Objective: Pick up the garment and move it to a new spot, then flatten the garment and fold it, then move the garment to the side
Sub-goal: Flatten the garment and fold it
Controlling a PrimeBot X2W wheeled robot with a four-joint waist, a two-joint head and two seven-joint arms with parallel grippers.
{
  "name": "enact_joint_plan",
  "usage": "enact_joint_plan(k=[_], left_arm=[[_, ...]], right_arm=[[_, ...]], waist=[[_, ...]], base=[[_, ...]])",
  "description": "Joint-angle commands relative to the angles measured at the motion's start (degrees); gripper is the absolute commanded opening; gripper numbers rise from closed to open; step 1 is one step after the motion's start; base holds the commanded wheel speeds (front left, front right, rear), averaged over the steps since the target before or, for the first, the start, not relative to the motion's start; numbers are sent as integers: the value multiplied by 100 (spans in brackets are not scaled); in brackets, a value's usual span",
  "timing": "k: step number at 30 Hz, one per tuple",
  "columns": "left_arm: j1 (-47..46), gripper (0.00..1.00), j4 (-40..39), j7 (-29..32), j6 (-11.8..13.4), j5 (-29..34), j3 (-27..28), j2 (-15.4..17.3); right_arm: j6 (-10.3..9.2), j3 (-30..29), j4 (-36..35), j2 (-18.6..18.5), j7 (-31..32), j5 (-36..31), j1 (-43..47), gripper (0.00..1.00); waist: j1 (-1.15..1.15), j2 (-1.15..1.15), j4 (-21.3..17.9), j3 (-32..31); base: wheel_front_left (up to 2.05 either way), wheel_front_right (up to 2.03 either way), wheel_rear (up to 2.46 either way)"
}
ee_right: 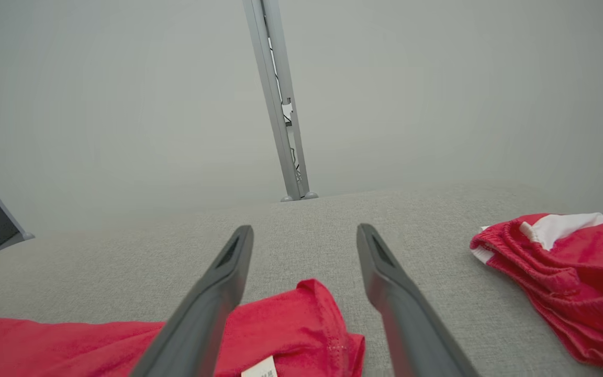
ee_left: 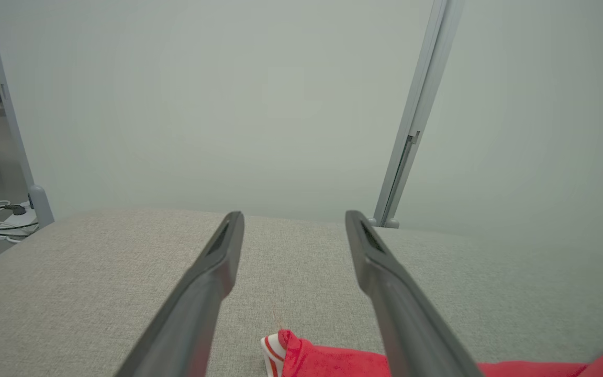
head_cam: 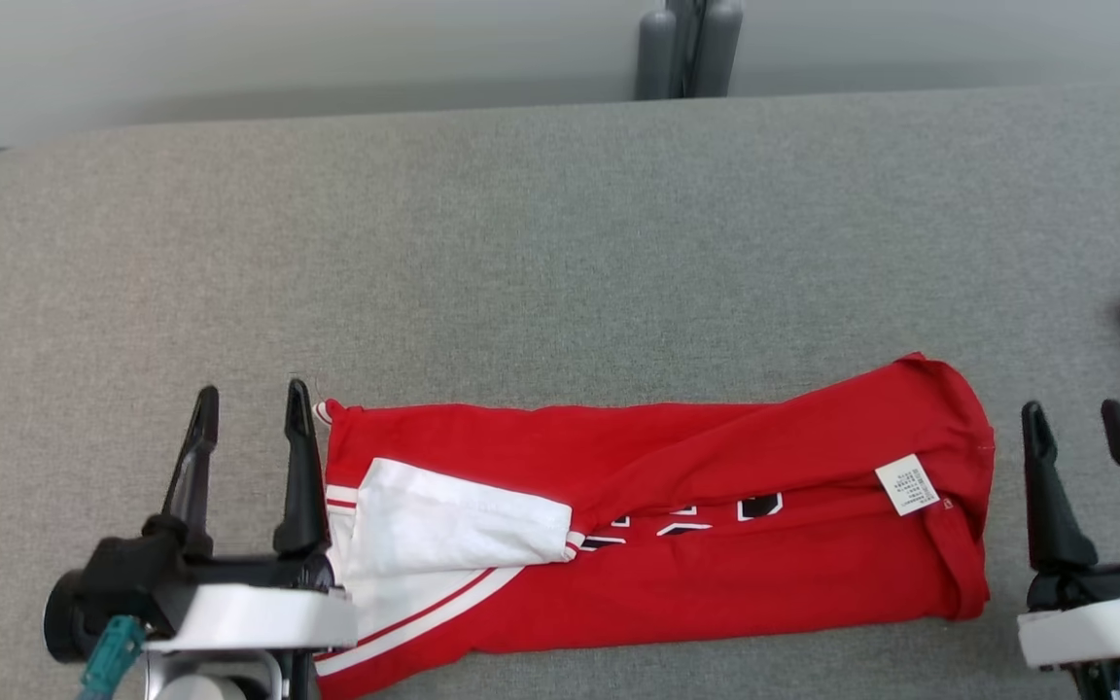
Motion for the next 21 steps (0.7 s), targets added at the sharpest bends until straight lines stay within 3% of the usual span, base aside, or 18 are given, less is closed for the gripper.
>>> enact_joint_plan(k=[1,15,21], left_arm=[[139,100,47,-22,-63,124,55,7],[652,100,574,-23,-603,555,317,-124],[565,100,666,-24,-708,608,407,-204]], right_arm=[[3,7,32,29,12,-78,87,100],[3,105,190,192,28,-402,365,100],[3,70,195,198,58,-448,319,100]], waist=[[0,0,-11,-144],[0,0,19,-476],[0,0,59,-450]], base=[[0,0,0],[0,0,0],[0,0,0]])
